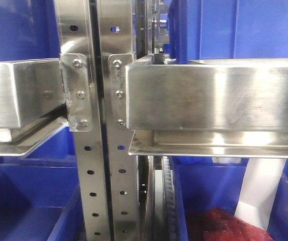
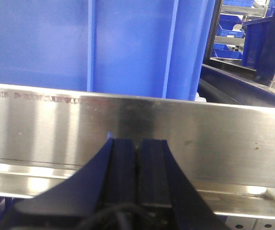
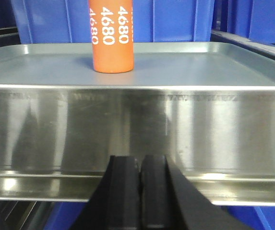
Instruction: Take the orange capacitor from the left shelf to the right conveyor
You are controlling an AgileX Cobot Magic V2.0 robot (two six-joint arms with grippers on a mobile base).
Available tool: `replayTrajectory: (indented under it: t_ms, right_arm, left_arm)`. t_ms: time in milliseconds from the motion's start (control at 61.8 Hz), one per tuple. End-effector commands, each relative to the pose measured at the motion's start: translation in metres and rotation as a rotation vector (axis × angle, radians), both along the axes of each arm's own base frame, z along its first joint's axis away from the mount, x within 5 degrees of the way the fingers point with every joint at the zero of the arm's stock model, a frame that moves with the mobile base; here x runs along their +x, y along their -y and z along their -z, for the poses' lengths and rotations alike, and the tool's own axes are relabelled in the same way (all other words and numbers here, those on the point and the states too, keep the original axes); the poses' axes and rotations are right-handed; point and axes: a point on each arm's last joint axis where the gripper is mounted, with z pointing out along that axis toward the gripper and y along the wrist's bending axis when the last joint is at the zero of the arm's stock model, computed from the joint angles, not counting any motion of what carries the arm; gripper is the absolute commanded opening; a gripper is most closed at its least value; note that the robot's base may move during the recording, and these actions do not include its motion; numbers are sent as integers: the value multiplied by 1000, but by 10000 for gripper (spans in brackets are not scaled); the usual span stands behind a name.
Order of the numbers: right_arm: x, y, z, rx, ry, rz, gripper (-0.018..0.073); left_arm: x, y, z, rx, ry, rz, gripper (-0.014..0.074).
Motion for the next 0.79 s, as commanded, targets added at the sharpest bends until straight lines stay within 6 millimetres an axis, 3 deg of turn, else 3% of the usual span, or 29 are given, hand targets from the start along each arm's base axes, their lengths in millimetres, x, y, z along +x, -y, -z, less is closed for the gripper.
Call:
replayTrajectory:
  t_ms: [0,777]
  right_arm:
    - [-1,0,-8,-14,107,1,39]
    - [-1,0,-8,-44,107,2,39]
  left_arm:
    - [-2,0,-11,-11,114,1,-105]
    - [-2,0,-11,-11,114,1,-105]
